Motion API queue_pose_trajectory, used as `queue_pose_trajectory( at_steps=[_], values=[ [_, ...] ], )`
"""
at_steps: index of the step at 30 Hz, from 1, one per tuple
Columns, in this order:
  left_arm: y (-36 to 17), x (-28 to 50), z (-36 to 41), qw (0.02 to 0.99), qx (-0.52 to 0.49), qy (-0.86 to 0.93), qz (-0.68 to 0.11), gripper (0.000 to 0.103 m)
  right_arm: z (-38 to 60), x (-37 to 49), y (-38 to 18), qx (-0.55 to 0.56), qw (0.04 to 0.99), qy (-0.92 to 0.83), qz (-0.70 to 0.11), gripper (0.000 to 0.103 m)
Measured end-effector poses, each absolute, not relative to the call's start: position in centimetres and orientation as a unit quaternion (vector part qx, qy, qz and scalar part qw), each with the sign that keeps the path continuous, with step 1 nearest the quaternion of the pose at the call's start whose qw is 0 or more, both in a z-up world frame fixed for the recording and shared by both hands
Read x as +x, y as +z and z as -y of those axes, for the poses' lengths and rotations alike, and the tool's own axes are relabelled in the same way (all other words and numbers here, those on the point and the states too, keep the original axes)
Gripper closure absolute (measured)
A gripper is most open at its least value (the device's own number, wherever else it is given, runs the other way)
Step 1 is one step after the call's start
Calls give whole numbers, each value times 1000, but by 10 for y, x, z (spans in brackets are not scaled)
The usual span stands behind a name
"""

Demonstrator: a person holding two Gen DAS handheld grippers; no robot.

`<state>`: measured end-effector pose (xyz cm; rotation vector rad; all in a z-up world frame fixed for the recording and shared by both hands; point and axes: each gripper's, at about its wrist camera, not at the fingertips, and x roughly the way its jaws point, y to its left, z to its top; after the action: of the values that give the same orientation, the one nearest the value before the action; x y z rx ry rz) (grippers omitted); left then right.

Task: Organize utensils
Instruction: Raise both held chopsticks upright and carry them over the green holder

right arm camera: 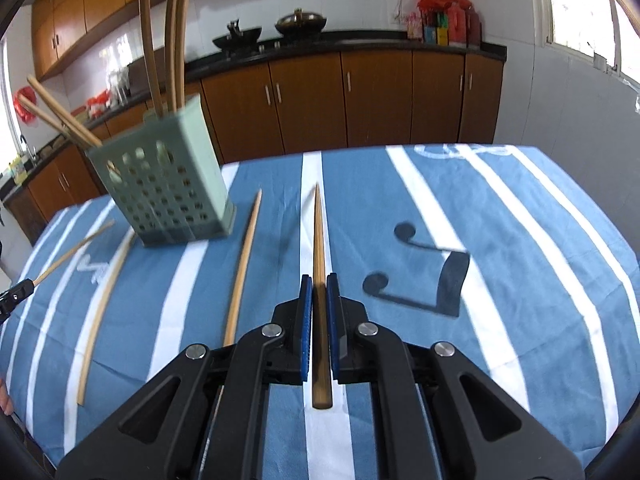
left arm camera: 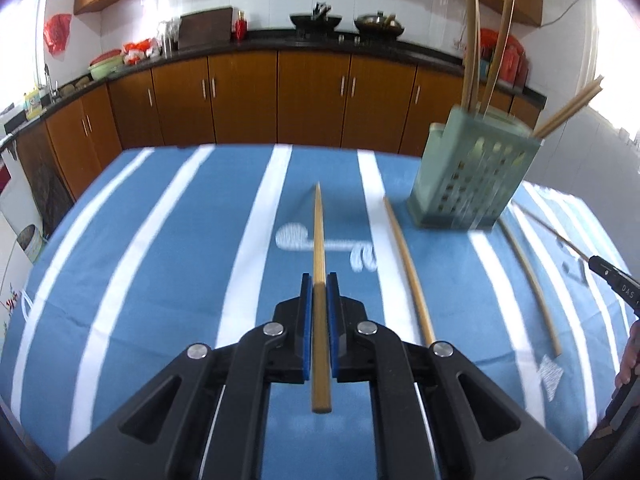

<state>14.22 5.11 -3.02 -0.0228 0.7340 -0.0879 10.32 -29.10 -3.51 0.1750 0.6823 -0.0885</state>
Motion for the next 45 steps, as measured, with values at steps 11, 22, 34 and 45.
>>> queue_pose_trajectory(
  at_steps=[11, 22, 34, 45],
  values=[
    [23, 132, -54, 955, -28, -46, -290, 95, 294, 94, 6, 90, 958, -40, -270, 95],
    [46, 127, -54, 963, -35, -50, -263, 95, 295, 91, 23, 91, 965, -36, -245, 95],
    [53, 127, -55, 965, -38, -54, -255, 95, 294, 90, 36, 88, 969, -31, -227, 95],
    [96, 111, -40, 973, -37, -94, -209, 95, 285, 77, 92, 97, 981, 17, -165, 95]
  ],
)
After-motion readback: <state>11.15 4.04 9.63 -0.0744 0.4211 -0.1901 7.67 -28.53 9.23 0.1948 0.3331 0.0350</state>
